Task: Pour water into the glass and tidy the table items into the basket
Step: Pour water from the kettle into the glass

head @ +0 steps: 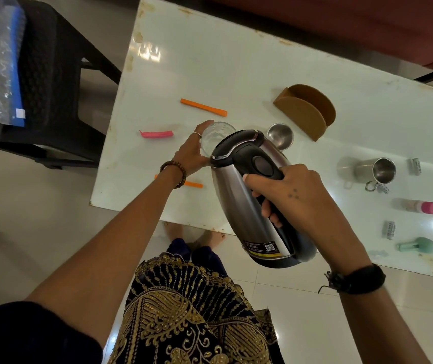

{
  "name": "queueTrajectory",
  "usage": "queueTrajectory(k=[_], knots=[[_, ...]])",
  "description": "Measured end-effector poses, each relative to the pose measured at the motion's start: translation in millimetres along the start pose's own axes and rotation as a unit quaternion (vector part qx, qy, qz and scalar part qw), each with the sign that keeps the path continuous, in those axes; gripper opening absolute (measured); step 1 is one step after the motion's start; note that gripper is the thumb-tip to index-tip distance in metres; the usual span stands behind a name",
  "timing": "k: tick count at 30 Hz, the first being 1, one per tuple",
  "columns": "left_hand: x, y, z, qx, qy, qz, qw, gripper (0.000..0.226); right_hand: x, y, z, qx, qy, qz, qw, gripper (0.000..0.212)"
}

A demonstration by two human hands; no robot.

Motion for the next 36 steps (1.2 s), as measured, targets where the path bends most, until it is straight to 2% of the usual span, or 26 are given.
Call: queueTrajectory(k=[16, 25, 36], knots=[[0.0, 0.3, 0.1, -0.005, 0.001, 0.006, 1.0, 0.084, 0.3, -2.1, -1.3, 0.002, 0.006, -0.003, 1.0, 0.033], [-0.3, 1.5, 3.1, 0.003, 0.005, 0.0, 1.0, 0.094, 3.5, -0.8, -0.7, -0.004, 0.004, -0.005, 1.0, 0.033], [0.2, 2.4, 5.4, 0.013, 0.004, -0.003, 1.0, 0.096, 5.2, -1.9, -2.5, -0.011, -0.012, -0.002, 1.0, 0.033]])
Point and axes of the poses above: each hand's wrist, its own y-axis away from the middle knuckle, its own x-axis out of the back of the hand, z = x × y, the point moved 1 cm from there along -y, towards the middle knuckle, and after that the axes turned 12 degrees about -y, right-handed, at the moved point
